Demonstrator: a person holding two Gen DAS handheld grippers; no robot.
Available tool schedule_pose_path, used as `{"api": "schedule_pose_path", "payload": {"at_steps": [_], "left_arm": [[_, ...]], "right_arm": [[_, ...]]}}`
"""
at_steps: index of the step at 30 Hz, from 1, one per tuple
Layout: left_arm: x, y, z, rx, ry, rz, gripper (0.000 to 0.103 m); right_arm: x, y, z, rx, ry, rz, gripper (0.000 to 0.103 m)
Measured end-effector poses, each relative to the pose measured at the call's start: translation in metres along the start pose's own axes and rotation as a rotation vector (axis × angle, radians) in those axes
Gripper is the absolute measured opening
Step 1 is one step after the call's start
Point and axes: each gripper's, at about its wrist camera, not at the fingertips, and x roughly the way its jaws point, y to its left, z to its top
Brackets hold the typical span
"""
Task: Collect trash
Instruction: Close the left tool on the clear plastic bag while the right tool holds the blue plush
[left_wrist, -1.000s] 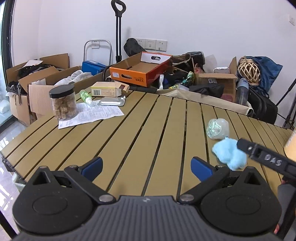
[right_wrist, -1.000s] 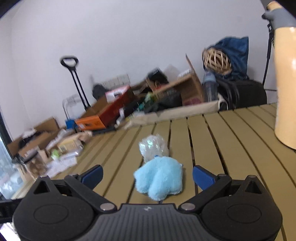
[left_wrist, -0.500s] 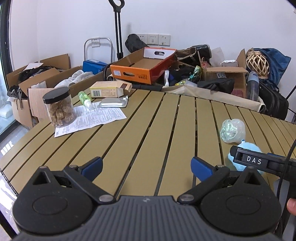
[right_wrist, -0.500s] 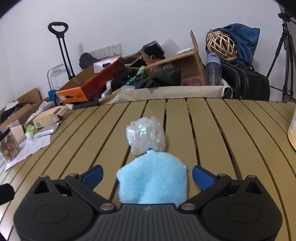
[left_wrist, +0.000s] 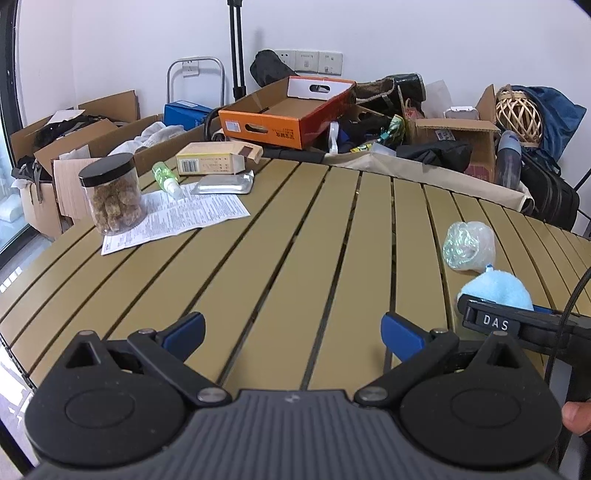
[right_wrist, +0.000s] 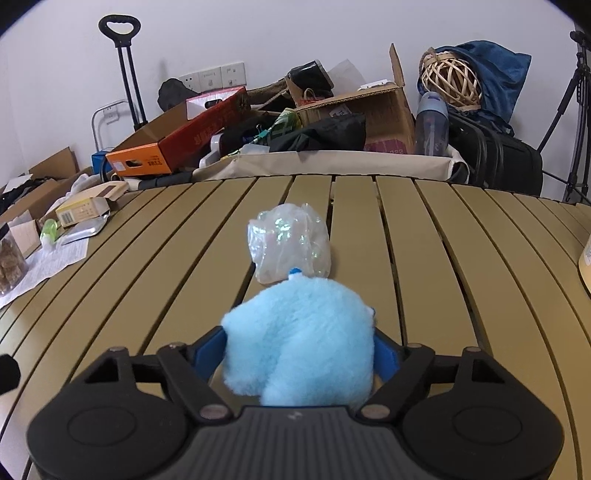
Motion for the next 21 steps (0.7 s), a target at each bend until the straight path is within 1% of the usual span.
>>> {"api": "schedule_pose_path", "payload": {"at_steps": [3,6,11,14,17,21], "left_arm": [[-0.001,-0.006,-0.001,0.004,0.011,-0.005,0.103],[-0.004,-0.013,0.0,0.009,0.013,-0.011,0.103],[-0.01,-0.032,0.006,0.026,-0.004,-0.021,0.103],[-0.012,-0.046,0.012,0.032,-0.014,-0.039,0.103],[-0.011,-0.06,0.017,0.018,-0.015,-0.049,0.103],[-0.005,-0.08,0.024,0.002,-0.004,-0.079,0.103]], "right_arm": [[-0.001,-0.001,-0.001,-0.001,-0.005,0.003,0.076],[-0.004,-0.009,-0.001,0.049,-0.017,0.035,0.071],[-0.014,-0.027,0.002,0.144,-0.059,0.098,0.07],[-0.023,-0.043,0.005,0.208,-0.097,0.118,0.07],[-0.03,-0.063,0.009,0.262,-0.124,0.119,0.07],[-0.041,-0.093,0.011,0.306,-0.171,0.096,0.07]]}}
